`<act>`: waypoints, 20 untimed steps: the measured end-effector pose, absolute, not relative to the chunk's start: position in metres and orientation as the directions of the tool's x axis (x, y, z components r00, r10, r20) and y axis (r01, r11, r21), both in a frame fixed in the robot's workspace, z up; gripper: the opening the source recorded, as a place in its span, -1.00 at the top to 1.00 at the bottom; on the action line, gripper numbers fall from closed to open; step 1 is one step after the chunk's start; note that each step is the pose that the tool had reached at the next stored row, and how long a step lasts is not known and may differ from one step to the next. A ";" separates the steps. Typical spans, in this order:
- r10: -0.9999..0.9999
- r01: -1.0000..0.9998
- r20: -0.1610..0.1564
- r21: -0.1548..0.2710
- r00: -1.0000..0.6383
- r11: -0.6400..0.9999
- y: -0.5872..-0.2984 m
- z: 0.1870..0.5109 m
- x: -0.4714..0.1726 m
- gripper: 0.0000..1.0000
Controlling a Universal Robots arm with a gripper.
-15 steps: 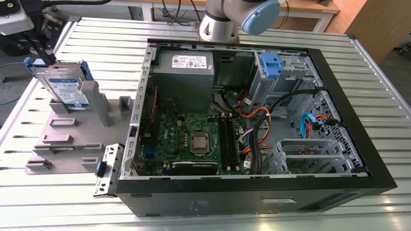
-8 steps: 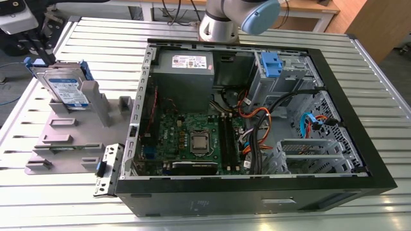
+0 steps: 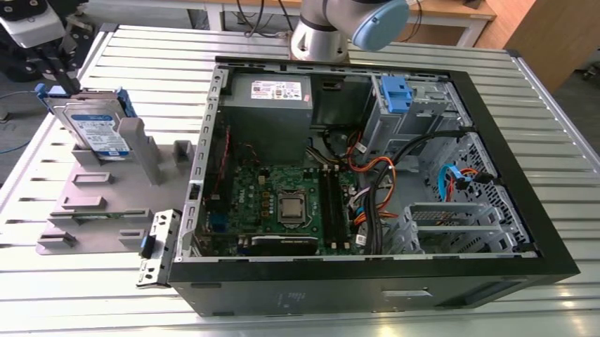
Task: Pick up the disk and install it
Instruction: 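Pick up the disk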
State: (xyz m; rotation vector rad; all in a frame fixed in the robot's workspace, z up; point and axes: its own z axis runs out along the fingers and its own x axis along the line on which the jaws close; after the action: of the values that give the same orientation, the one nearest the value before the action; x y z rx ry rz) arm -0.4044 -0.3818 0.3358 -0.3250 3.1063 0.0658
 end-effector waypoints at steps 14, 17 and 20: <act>-0.352 -0.352 -0.022 0.040 -0.936 0.935 -0.382 0.336 -0.404 0.79; -0.352 -0.352 -0.022 0.040 -0.936 0.935 -0.382 0.336 -0.404 0.79; -0.352 -0.352 -0.022 0.040 -0.936 0.935 -0.382 0.336 -0.404 0.79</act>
State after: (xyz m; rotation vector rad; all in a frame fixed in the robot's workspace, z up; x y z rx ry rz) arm -0.4044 -0.3818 0.3358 -0.5596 3.0760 0.0677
